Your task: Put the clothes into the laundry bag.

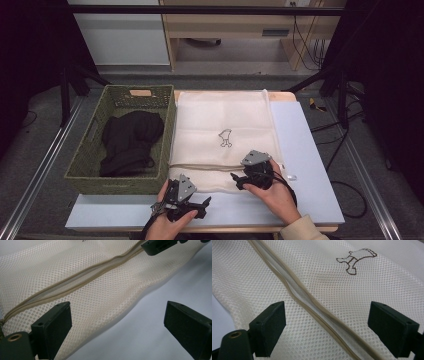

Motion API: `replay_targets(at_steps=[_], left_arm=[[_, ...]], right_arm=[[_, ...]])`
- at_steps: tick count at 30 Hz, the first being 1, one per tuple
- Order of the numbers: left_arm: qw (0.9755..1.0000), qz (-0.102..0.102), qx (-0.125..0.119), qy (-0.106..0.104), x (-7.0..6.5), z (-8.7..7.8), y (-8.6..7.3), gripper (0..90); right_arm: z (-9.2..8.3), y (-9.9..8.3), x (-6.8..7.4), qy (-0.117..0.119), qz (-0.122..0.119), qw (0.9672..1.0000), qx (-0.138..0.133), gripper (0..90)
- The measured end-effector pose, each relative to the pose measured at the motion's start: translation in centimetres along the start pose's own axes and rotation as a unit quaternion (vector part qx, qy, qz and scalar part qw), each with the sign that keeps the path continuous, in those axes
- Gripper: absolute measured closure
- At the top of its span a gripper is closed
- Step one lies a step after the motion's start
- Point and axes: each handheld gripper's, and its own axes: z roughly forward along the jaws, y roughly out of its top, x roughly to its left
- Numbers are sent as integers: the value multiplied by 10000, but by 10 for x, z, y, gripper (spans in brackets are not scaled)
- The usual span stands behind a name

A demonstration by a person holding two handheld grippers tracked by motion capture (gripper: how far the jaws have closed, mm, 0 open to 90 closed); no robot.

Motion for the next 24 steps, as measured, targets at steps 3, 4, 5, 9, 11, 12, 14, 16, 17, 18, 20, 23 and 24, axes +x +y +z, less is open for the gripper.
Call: replay_targets(at_steps=[3,4,5,9,11,12,14,16,17,18,20,23,24], left_arm=[[10000,-4,-33,3,0,0,0,79],[10000,11,-37,7,-1,0,1,81],[10000,32,-29,22,-1,0,1,82],[10000,39,-2,36,-2,2,0,91],[10000,60,12,34,-3,3,0,96],[10000,67,16,40,-2,3,0,98],[10000,71,26,57,-3,3,0,100],[9999,84,40,67,-2,2,0,101],[9999,84,40,67,-2,2,0,101],[9999,66,21,75,-2,2,0,102],[9999,68,32,73,-2,2,0,103],[9999,92,55,83,-1,2,0,110],[9999,90,50,85,-1,1,0,111]], right_arm=[[0,1,1,20,-49,10000,74,171],[-2,1,1,88,-111,9998,144,204],[-2,1,0,121,-124,9997,173,216],[-3,7,-4,145,-342,9991,224,367],[-3,12,-8,168,-412,9986,280,432],[-1,16,-11,215,-506,9979,329,474],[0,24,-14,257,-712,9965,358,528],[4,33,-16,315,-869,9947,450,565],[4,33,-16,315,-869,9947,450,565],[10,40,-19,419,-1036,9925,488,614],[18,45,-19,628,-1109,9902,576,636],[27,51,-16,834,-1292,9855,722,689],[31,52,-14,865,-1350,9840,781,703]])
